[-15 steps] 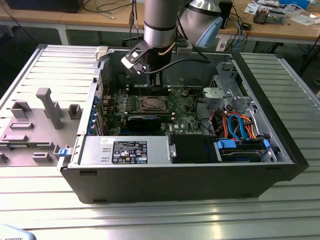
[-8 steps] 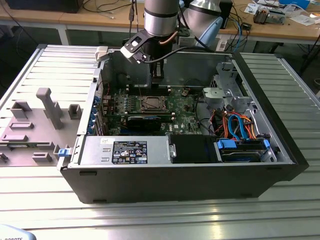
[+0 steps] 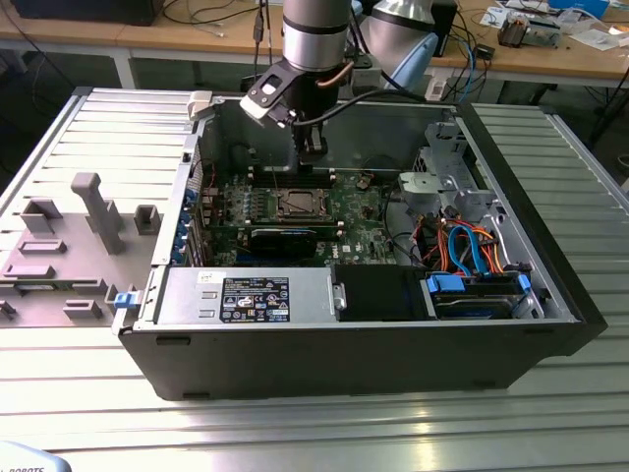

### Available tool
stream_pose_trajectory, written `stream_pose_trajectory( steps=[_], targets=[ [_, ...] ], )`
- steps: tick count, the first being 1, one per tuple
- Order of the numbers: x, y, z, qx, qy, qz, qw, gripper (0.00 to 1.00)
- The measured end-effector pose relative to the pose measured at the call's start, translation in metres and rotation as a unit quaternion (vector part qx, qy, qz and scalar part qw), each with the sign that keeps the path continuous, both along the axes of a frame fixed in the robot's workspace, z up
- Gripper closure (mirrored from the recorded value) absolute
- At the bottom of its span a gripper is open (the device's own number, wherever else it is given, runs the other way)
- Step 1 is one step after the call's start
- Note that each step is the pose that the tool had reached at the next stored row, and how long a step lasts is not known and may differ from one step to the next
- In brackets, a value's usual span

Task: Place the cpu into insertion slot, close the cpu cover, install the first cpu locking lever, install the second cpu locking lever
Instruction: 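Install the first cpu locking lever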

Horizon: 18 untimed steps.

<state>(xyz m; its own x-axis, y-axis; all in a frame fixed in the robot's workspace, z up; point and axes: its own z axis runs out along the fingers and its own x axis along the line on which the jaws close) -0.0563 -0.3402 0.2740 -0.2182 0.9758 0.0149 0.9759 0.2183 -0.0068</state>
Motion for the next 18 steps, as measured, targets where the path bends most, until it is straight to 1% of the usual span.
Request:
stream_pose_trajectory(
  steps=[2,14,18],
  targets=[
    [0.0,0.0,0.0,0.0,0.0,0.015,0.99989,0.89],
    [0.0,0.0,0.0,0.0,0.0,0.017,0.99986,0.89],
    [0.0,0.0,0.0,0.0,0.0,0.02,0.9998,0.89]
  ],
)
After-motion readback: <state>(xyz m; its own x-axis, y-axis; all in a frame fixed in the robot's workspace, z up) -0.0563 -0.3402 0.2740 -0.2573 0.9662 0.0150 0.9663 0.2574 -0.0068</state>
